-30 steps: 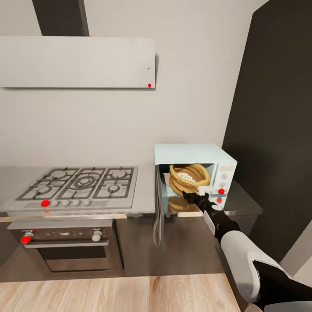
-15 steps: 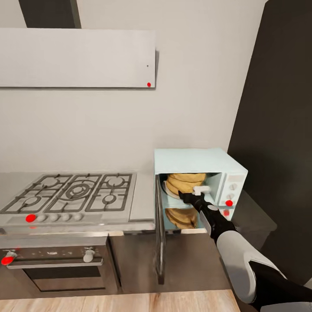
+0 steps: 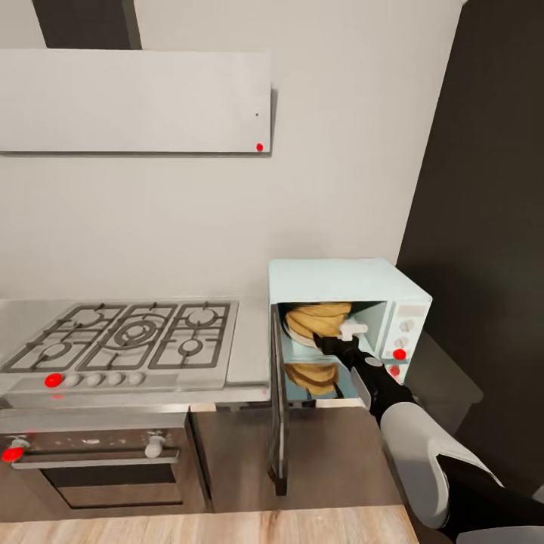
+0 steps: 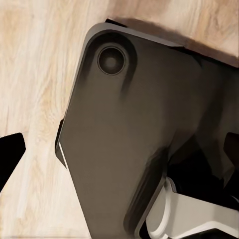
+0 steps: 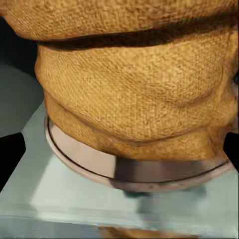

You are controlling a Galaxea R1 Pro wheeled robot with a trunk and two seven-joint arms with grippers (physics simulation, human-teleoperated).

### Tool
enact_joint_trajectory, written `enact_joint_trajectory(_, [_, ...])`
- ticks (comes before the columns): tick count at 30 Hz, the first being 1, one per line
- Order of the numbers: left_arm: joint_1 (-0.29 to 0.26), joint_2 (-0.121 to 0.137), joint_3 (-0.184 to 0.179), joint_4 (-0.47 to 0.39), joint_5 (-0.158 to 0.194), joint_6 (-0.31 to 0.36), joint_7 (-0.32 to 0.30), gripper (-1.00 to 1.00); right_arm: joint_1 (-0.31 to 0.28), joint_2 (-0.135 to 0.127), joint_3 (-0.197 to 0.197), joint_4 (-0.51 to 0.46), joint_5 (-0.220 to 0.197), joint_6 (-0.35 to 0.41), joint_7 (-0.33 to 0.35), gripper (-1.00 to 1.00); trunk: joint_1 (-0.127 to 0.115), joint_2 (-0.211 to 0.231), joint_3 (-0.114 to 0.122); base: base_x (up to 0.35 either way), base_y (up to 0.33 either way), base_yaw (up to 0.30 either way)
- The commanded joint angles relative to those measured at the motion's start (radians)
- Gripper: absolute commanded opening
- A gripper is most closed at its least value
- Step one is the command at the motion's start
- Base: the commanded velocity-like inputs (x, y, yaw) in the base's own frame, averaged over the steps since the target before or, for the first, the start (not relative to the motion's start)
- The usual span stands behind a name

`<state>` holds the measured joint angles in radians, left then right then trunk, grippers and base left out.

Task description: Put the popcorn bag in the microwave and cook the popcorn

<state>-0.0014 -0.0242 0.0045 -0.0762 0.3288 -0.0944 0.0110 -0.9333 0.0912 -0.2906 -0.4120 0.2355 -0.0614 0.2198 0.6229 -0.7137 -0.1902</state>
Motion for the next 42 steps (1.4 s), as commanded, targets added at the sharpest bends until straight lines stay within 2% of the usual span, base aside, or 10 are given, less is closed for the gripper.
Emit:
enact_joint_trajectory(1, [0.000,0.000,0.000,0.000,0.004,-0.002,0.001,1.00,-0.001,0.000,-0.008,0.000,0.010,-0.002,0.006,1.00,0.000,-0.001,-0.001,-0.331,0.000,0.000])
enact_joint_trajectory(10, [0.000,0.000,0.000,0.000,0.004,-0.002,0.001,1.00,-0.001,-0.001,-0.003,-0.059,0.020,0.097,0.010,1.00,0.000,-0.001,-0.001,-0.335,0.000,0.000])
enact_joint_trajectory(17, [0.000,0.000,0.000,0.000,0.004,-0.002,0.001,1.00,-0.001,-0.002,-0.001,-0.259,0.021,0.471,0.015,1.00,0.000,-0.001,-0.001,-0.335,0.000,0.000])
enact_joint_trajectory(22, [0.000,0.000,0.000,0.000,0.004,-0.002,0.001,1.00,0.052,-0.002,0.001,-0.571,0.018,0.843,0.015,1.00,0.000,-0.001,-0.001,-0.335,0.000,0.000])
enact_joint_trajectory(28, [0.000,0.000,0.000,0.000,0.005,-0.002,0.001,1.00,0.126,-0.003,0.001,-0.675,0.015,0.991,0.010,1.00,0.000,-0.001,-0.001,-0.335,0.000,0.000])
enact_joint_trajectory(30, [0.000,0.000,0.001,0.000,0.005,-0.002,0.001,1.00,0.132,-0.016,0.001,-0.580,0.043,0.986,0.006,1.00,0.000,-0.001,-0.001,-0.325,0.000,0.000])
enact_joint_trajectory(31, [0.000,0.000,0.000,-0.001,0.005,-0.002,0.000,1.00,0.177,-0.111,0.000,-0.379,0.129,0.899,0.007,1.00,0.000,-0.001,-0.001,-0.071,0.000,0.000])
enact_joint_trajectory(32, [0.000,0.001,-0.005,-0.007,0.003,-0.002,0.000,1.00,0.252,-0.177,-0.001,-0.157,0.146,0.725,0.004,1.00,0.000,-0.001,-0.001,-0.012,0.000,0.000])
enact_joint_trajectory(38, [0.000,0.002,-0.005,-0.072,0.004,0.004,-0.002,1.00,0.300,-0.215,-0.001,0.374,0.149,0.325,-0.023,1.00,0.000,-0.001,-0.001,-0.002,0.000,0.000])
enact_joint_trajectory(42, [0.000,0.000,-0.002,-0.074,0.004,0.002,-0.003,1.00,0.443,-0.221,-0.002,0.437,0.145,0.206,-0.086,1.00,0.000,-0.001,-0.001,0.000,0.000,0.000])
